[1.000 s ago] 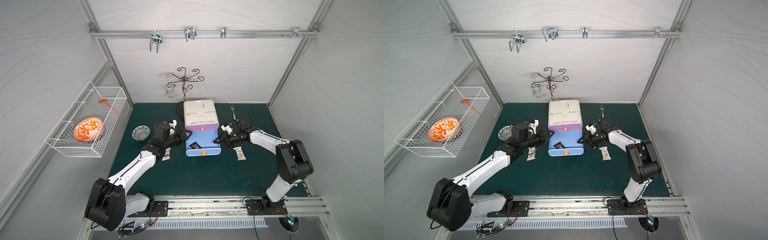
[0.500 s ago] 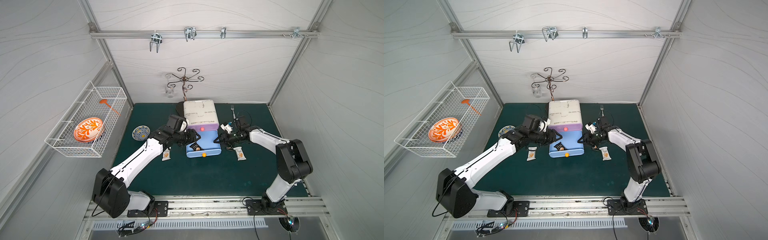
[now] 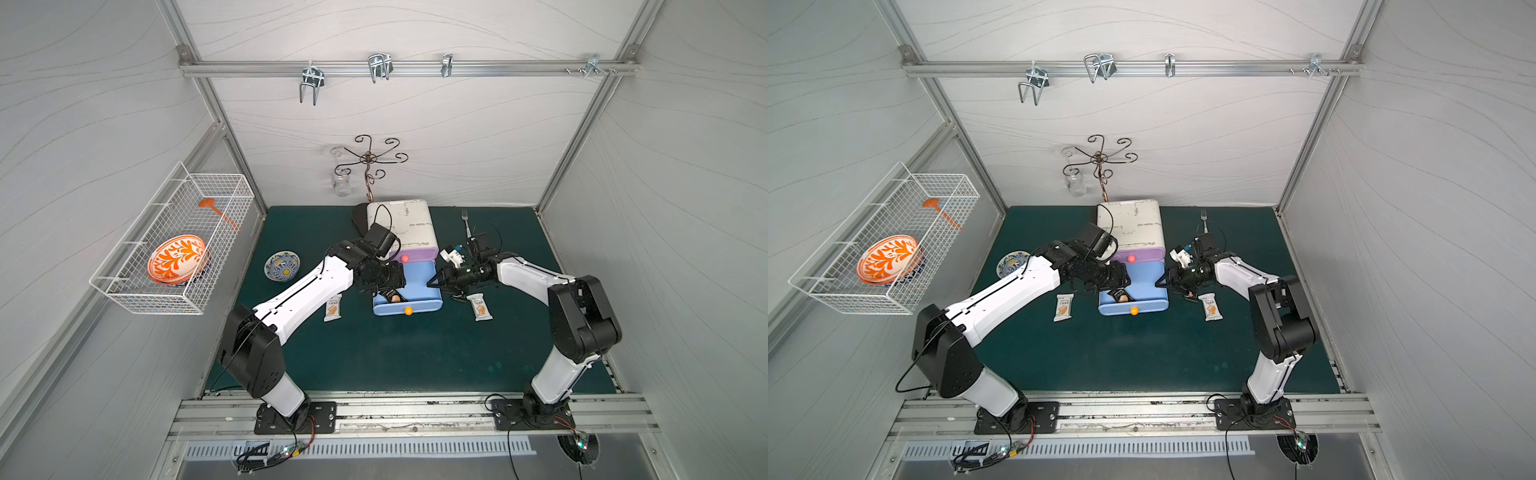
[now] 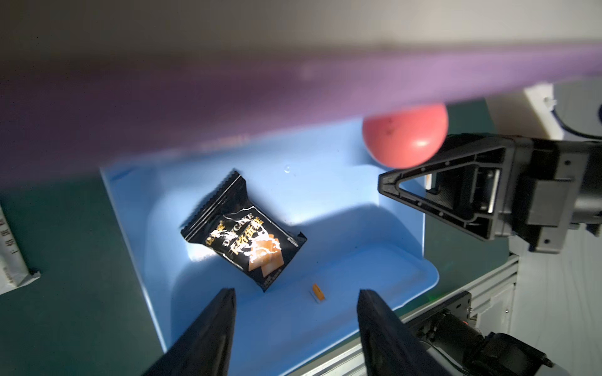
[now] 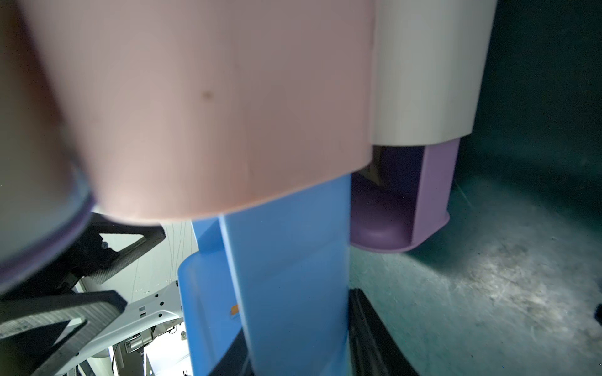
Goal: Take the cookies out of the drawer
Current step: Pick up the cookie from the drawer.
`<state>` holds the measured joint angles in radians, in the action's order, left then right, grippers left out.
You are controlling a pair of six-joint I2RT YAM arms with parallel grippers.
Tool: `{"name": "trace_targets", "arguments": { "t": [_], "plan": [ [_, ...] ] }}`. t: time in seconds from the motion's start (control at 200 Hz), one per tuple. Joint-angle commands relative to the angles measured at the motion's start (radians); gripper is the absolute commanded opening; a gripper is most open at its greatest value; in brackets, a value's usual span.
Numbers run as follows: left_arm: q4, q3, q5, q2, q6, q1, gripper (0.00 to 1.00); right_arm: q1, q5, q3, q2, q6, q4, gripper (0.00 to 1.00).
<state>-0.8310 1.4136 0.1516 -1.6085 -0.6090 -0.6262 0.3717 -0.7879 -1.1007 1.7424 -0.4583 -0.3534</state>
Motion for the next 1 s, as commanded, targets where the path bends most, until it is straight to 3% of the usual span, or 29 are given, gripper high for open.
{"name": "trace_targets", "arguments": {
  "t": [0.0, 0.65, 0.995],
  "plan": [
    [-0.099, 0.037, -0.059, -0.031, 0.001, -0.013, 0.69, 0.001, -0.015, -0.033, 0.009, 0.021, -0.018, 0.39],
    [-0.146, 0.058, -0.104, -0.131, -0.059, -0.078, 0.76, 0.000, -0.017, -0.062, 0.025, 0.052, -0.049, 0.38],
    [-0.052, -0.017, -0.205, 0.047, -0.147, -0.110, 0.76, 0.000, -0.012, -0.061, 0.021, 0.062, -0.054, 0.38]
  ]
}}
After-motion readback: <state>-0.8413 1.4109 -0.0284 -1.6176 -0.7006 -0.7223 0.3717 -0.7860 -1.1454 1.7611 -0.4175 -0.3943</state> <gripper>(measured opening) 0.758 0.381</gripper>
